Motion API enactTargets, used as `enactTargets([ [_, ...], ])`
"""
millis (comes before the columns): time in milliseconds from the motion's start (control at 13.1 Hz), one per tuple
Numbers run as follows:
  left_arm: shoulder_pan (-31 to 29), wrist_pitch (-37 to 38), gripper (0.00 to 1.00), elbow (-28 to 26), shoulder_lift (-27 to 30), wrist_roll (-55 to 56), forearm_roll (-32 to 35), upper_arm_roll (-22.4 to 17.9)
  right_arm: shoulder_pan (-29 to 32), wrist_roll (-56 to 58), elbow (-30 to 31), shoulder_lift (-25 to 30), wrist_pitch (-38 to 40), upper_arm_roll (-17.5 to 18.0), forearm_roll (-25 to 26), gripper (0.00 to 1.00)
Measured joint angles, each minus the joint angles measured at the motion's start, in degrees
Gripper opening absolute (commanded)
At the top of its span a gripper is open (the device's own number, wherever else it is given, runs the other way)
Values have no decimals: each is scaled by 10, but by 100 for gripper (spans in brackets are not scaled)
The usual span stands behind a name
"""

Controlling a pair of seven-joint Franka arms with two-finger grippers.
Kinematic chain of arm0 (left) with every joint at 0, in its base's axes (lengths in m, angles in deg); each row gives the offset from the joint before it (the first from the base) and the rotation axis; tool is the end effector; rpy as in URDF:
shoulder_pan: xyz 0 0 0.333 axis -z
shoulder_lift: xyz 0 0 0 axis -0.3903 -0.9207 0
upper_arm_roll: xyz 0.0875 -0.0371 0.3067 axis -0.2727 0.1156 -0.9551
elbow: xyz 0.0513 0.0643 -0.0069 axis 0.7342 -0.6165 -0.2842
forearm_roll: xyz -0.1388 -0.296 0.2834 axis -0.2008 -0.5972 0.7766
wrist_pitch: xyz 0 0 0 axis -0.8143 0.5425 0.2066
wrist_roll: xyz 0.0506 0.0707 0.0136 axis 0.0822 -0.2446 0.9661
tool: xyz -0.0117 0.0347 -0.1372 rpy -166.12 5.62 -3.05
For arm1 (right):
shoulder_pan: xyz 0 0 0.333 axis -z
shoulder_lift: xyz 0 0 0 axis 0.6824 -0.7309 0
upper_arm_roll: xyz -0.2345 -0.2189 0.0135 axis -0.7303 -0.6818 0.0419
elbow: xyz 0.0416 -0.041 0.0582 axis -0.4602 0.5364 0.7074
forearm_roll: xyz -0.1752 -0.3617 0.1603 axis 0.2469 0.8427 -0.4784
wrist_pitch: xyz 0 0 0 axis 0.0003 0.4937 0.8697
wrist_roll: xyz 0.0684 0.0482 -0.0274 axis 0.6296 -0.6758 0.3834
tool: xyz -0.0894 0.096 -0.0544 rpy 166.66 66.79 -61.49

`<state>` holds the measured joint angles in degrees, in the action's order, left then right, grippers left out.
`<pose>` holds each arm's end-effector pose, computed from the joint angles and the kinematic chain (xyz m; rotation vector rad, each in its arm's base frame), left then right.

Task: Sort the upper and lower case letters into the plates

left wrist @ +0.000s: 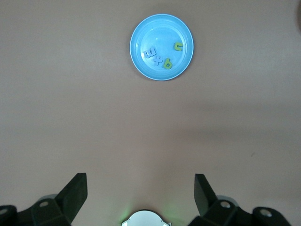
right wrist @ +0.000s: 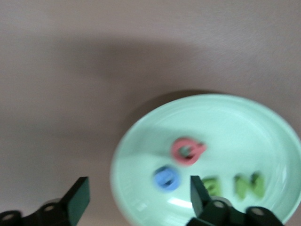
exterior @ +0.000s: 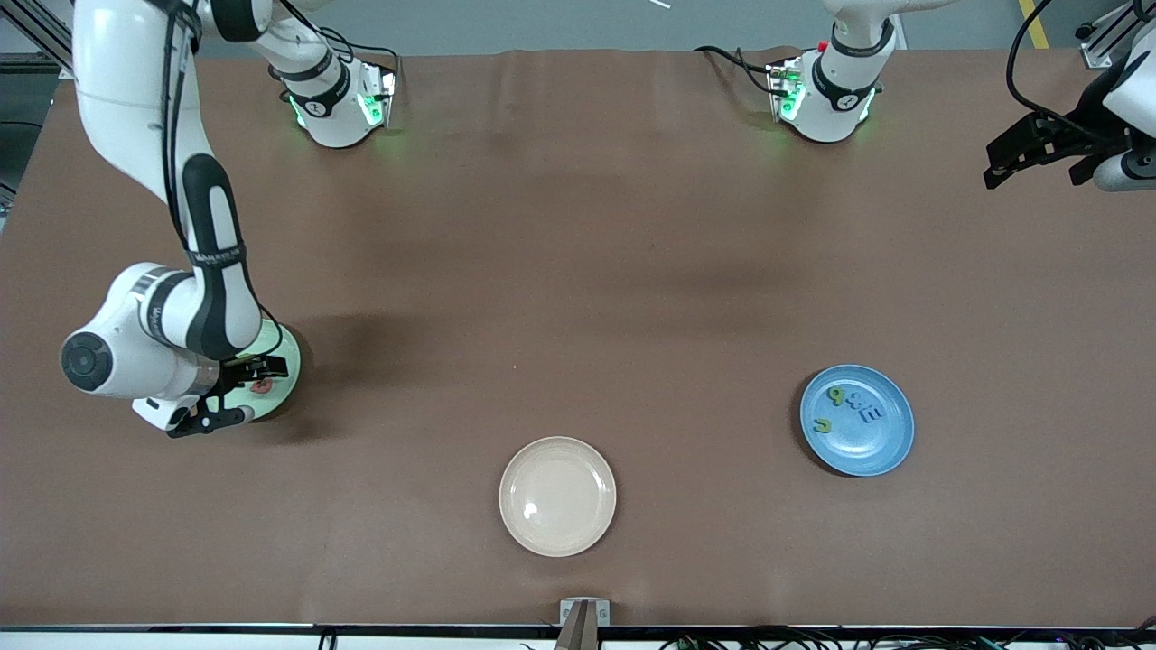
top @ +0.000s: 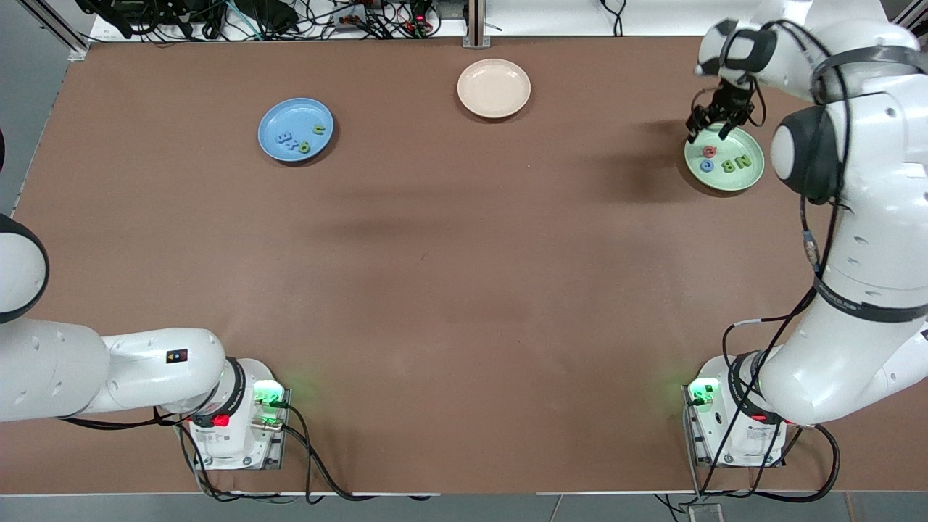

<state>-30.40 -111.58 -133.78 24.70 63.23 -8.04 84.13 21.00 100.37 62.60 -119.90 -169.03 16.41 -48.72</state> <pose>0.5387 -0.0358 0.6317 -3.1211 -0.0319 0.0620 0.6539 -0.0348 0.1991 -3.0214 -0.2269 0.3284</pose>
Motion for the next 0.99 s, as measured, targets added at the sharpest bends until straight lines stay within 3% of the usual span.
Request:
enactTargets([
  [382, 0, 0, 100, 0, 0, 0, 0, 0, -47, -151, 5, 185, 159, -4, 108, 100],
  [611, 0, 0, 100, 1, 0, 0, 0, 0, -66, -192, 7, 285, 203, -3, 173, 100],
  [764, 0, 0, 100, 1, 0, 0, 0, 0, -71, -197, -18, 326, 240, -3, 187, 100],
  [993, 0, 0, 100, 1, 0, 0, 0, 0, -71, -199, -85, 335, 275, -5, 191, 100],
])
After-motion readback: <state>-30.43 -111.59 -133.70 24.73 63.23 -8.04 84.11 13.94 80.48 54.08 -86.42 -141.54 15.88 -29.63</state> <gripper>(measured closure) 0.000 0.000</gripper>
